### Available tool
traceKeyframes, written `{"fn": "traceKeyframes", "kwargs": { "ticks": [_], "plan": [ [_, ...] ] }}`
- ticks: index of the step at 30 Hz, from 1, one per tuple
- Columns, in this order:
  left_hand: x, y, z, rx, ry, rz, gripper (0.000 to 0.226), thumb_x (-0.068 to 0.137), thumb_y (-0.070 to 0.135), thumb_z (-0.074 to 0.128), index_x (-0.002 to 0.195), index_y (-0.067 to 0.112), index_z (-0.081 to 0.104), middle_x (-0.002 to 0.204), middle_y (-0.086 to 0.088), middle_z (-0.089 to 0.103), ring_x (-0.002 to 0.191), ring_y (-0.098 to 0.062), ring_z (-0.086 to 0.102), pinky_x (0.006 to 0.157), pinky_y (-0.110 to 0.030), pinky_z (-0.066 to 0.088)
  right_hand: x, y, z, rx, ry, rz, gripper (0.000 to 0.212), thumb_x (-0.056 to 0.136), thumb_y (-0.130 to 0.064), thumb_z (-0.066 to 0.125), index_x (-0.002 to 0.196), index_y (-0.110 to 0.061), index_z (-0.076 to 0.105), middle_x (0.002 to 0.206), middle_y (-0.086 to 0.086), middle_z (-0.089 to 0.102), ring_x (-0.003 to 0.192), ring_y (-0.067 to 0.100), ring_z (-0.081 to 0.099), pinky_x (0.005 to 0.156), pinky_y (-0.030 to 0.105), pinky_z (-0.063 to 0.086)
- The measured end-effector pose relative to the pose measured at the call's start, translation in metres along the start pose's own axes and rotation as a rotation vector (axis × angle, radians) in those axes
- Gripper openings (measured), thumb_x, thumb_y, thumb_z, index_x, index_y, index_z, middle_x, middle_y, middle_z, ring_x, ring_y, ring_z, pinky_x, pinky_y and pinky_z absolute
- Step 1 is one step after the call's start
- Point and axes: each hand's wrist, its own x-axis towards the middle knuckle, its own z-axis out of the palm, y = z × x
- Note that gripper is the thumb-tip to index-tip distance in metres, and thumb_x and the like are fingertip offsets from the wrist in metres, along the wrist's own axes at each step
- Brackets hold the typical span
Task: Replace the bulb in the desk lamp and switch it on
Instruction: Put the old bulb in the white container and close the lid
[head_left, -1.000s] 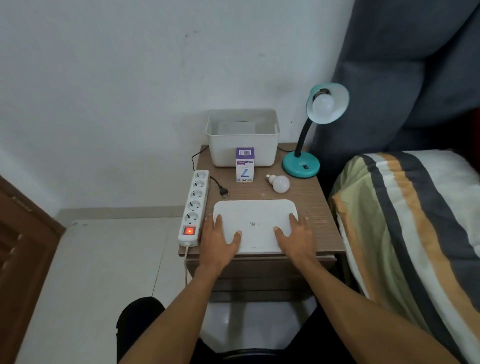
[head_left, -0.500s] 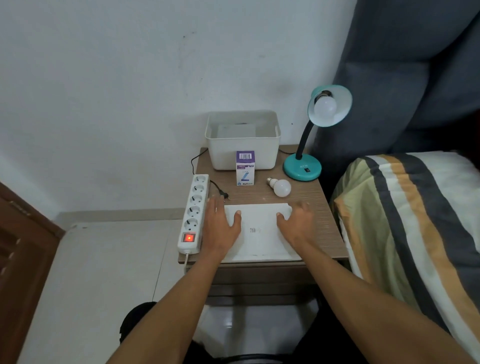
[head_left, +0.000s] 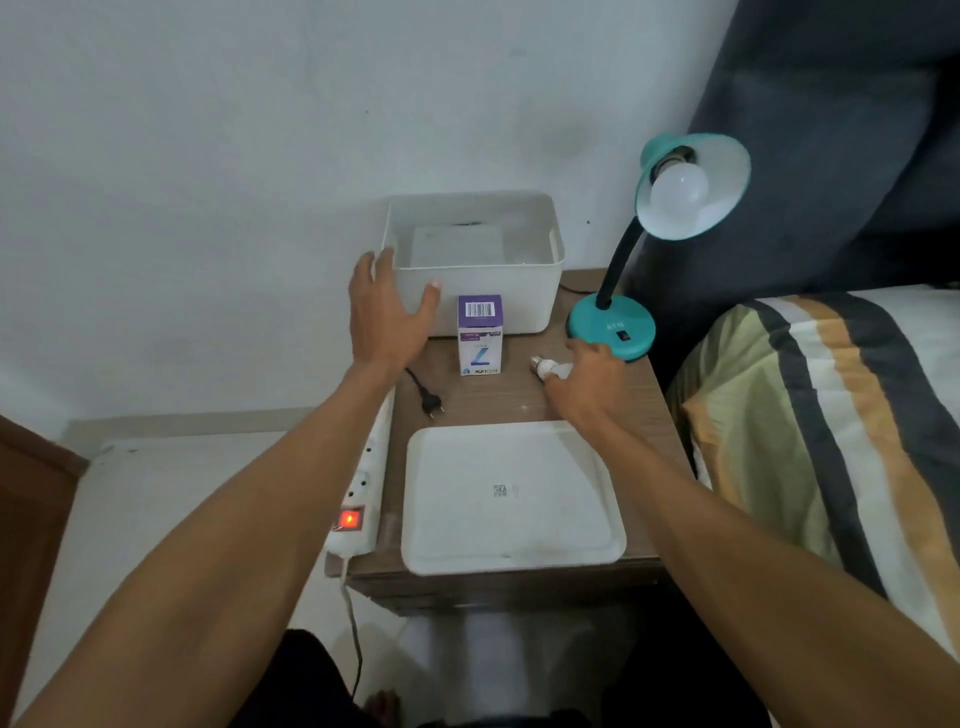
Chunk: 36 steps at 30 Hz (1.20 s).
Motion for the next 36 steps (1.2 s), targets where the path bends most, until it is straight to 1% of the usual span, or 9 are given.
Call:
{"fn": "traceKeyframes", "kwargs": {
  "ticks": [9,12,15,18,20,23,27,31,36],
  "plan": [
    [0.07,-0.012,0.011,-0.025,-0.134,-0.093,0.129,0.067,0.079,0.077,0.163,0.018,0.018,0.17,-0.008,0.021,0.156,-0.026,0.023,0.123,-0.046,0.029,0.032,-0.006,0.013,-0.033,-0.087,0.021,0.046,0.087,-0.048,0.069,0.125,-0.023,0.067,0.12,0.01,0.062,0.114,0.028,0.054,0.094,0.042,0.051],
    [0.083,-0.021,0.013,-0.033,-0.204,-0.106,0.13,0.064,0.082,0.077,0.162,0.018,0.022,0.167,-0.007,0.031,0.153,-0.027,0.031,0.122,-0.046,0.032,0.033,-0.007,0.013,-0.072,-0.118,0.019,0.035,0.087,-0.043,0.067,0.118,-0.027,0.071,0.108,0.008,0.068,0.103,0.028,0.06,0.083,0.041,0.055],
    [0.087,-0.028,0.014,-0.085,-0.218,-0.081,0.125,0.055,0.089,0.077,0.154,0.024,0.037,0.154,0.001,0.051,0.139,-0.023,0.05,0.114,-0.048,0.046,0.031,-0.009,0.01,-0.12,-0.14,0.016,0.03,0.088,-0.041,0.065,0.114,-0.029,0.072,0.102,0.006,0.07,0.096,0.027,0.064,0.076,0.039,0.056],
    [0.091,-0.028,0.013,-0.092,-0.217,-0.04,0.115,0.059,0.081,0.082,0.148,0.02,0.044,0.144,0.011,0.053,0.128,-0.015,0.053,0.11,-0.039,0.048,0.029,-0.008,0.009,-0.149,-0.166,0.005,0.029,0.088,-0.04,0.065,0.113,-0.028,0.073,0.101,0.005,0.071,0.094,0.027,0.065,0.075,0.038,0.055],
    [0.097,-0.028,0.011,-0.076,-0.228,-0.031,0.12,0.051,0.087,0.08,0.143,0.019,0.047,0.142,0.005,0.059,0.127,-0.019,0.056,0.107,-0.043,0.051,0.029,-0.007,0.007,-0.092,-0.177,0.023,0.032,0.088,-0.038,0.068,0.118,-0.027,0.072,0.103,0.005,0.072,0.095,0.025,0.065,0.077,0.039,0.056],
    [0.099,-0.026,0.009,-0.094,-0.278,-0.032,0.116,0.049,0.086,0.082,0.14,0.024,0.046,0.137,0.004,0.061,0.123,-0.019,0.057,0.101,-0.039,0.052,0.028,-0.007,-0.001,0.08,-0.11,0.048,0.039,0.085,-0.033,0.074,0.122,-0.021,0.068,0.107,0.005,0.071,0.093,0.019,0.064,0.079,0.037,0.057],
    [0.095,-0.025,0.013,-0.119,-0.244,0.003,0.111,0.058,0.075,0.085,0.146,0.022,0.042,0.13,0.009,0.057,0.12,-0.016,0.054,0.094,-0.029,0.044,0.027,-0.022,-0.026,0.265,0.026,-0.027,0.032,0.084,-0.034,0.074,0.112,-0.02,0.068,0.094,-0.006,0.065,0.087,0.012,0.062,0.075,0.031,0.056],
    [0.094,-0.026,0.014,-0.135,-0.238,0.011,0.109,0.054,0.081,0.083,0.141,0.028,0.045,0.134,0.006,0.061,0.118,-0.014,0.054,0.095,-0.032,0.048,0.033,-0.05,-0.052,0.305,0.191,-0.181,0.04,0.08,-0.032,0.071,0.118,-0.019,0.069,0.106,0.002,0.068,0.091,0.015,0.062,0.078,0.031,0.054],
    [0.094,-0.027,0.014,-0.137,-0.222,0.001,0.109,0.05,0.086,0.082,0.136,0.03,0.046,0.133,0.004,0.064,0.122,-0.021,0.06,0.098,-0.04,0.054,0.057,-0.092,-0.063,0.344,0.293,-0.314,0.039,0.086,-0.036,0.07,0.123,-0.026,0.067,0.113,0.002,0.06,0.094,0.008,0.052,0.075,0.012,0.034]
  ]
}}
